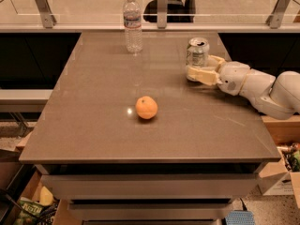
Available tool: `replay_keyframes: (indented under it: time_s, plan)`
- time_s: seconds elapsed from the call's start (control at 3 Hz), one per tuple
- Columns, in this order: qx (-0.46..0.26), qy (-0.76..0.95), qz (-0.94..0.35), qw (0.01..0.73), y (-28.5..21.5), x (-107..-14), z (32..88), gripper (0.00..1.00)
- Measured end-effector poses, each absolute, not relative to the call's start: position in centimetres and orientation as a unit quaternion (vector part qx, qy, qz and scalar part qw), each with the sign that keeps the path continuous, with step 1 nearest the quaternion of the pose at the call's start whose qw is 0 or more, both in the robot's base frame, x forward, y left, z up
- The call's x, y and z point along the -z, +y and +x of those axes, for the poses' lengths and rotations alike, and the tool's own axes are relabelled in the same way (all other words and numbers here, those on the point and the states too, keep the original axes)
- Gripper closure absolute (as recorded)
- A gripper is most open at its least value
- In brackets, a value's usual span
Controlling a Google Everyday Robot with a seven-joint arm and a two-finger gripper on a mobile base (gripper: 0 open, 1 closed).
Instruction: Place 7up can upright
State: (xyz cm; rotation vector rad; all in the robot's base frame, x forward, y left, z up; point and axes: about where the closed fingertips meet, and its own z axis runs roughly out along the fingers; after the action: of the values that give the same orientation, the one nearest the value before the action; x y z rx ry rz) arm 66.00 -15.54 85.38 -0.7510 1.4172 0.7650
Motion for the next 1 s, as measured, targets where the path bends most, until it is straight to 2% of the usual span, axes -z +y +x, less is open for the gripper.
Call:
replay_keyframes:
  time_s: [0.67,1.0]
  plan:
    - [-0.337,0.617,-0.331,0.630,-14.94,-85.50,66.03,0.12]
    - [-0.339,0.616,-0.332,0.629,-14.66,-85.56,66.05,0.00]
